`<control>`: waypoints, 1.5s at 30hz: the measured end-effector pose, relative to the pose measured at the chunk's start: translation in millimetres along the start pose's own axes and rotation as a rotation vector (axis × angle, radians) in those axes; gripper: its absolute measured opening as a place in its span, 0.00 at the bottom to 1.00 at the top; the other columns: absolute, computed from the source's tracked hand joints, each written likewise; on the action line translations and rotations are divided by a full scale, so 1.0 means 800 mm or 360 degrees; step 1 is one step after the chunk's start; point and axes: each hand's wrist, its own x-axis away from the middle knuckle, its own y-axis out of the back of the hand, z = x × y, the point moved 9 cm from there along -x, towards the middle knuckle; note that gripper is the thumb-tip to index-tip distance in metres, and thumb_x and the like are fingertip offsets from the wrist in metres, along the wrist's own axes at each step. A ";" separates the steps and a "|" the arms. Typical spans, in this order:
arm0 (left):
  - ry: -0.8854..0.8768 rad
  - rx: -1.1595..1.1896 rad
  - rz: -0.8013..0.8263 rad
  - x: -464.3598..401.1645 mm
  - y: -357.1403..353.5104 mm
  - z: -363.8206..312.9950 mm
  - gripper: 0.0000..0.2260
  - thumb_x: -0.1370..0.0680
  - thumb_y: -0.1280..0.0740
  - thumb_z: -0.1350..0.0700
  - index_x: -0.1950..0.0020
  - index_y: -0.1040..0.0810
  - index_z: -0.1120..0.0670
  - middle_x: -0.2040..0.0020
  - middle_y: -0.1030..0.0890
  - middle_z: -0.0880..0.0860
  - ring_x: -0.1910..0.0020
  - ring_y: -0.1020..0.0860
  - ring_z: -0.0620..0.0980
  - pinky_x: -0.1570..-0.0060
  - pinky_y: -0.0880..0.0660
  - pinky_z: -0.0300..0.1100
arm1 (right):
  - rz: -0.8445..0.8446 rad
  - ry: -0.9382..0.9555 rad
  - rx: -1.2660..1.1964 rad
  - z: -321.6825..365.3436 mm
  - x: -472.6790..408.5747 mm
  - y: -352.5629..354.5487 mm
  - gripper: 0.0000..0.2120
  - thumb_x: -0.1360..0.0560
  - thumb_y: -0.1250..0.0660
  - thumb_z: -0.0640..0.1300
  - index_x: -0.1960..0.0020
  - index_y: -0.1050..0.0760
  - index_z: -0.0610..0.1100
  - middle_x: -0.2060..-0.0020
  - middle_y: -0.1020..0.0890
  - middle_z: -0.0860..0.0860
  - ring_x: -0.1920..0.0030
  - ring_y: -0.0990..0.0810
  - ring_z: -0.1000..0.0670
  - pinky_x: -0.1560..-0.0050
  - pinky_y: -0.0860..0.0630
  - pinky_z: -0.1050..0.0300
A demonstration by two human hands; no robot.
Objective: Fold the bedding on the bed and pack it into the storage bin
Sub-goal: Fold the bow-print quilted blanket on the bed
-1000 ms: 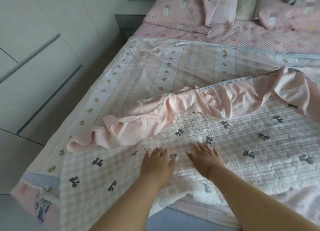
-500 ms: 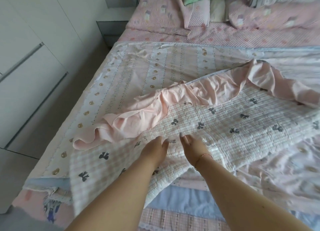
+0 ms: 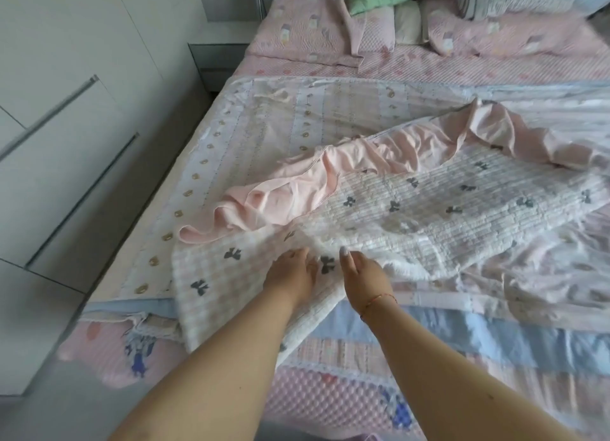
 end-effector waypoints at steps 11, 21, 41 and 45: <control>0.0239 0.0108 -0.0038 0.107 0.060 0.171 0.19 0.17 0.48 0.46 0.38 0.29 0.58 0.37 0.24 0.57 0.42 0.25 0.56 0.42 0.28 0.50 | -0.0008 -0.0235 -0.0156 0.041 0.082 -0.131 0.22 0.20 0.51 0.59 0.42 0.27 0.44 0.56 0.20 0.46 0.51 0.22 0.45 0.53 0.27 0.54; 0.0171 0.0065 -0.0070 0.049 0.144 0.298 0.18 0.18 0.44 0.49 0.34 0.29 0.57 0.37 0.24 0.57 0.41 0.25 0.57 0.43 0.27 0.48 | -0.0430 -0.0856 -0.0197 0.063 0.079 -0.232 0.20 0.22 0.46 0.57 0.39 0.25 0.46 0.43 0.22 0.45 0.40 0.27 0.44 0.40 0.29 0.49; 0.0805 0.0731 0.0357 -0.076 0.131 0.365 0.38 0.22 0.52 0.31 0.28 0.32 0.61 0.30 0.29 0.61 0.33 0.29 0.61 0.36 0.32 0.52 | -0.1015 -0.1201 -0.0122 0.067 0.042 -0.237 0.18 0.24 0.41 0.59 0.45 0.27 0.45 0.49 0.24 0.49 0.45 0.30 0.47 0.40 0.35 0.52; 0.0898 0.1238 0.0341 -0.084 0.126 0.355 0.43 0.27 0.55 0.26 0.25 0.36 0.55 0.26 0.33 0.57 0.27 0.35 0.58 0.28 0.41 0.56 | -0.1257 -0.1120 -0.0155 0.073 0.038 -0.219 0.18 0.24 0.39 0.59 0.49 0.25 0.44 0.53 0.24 0.50 0.47 0.29 0.47 0.43 0.35 0.53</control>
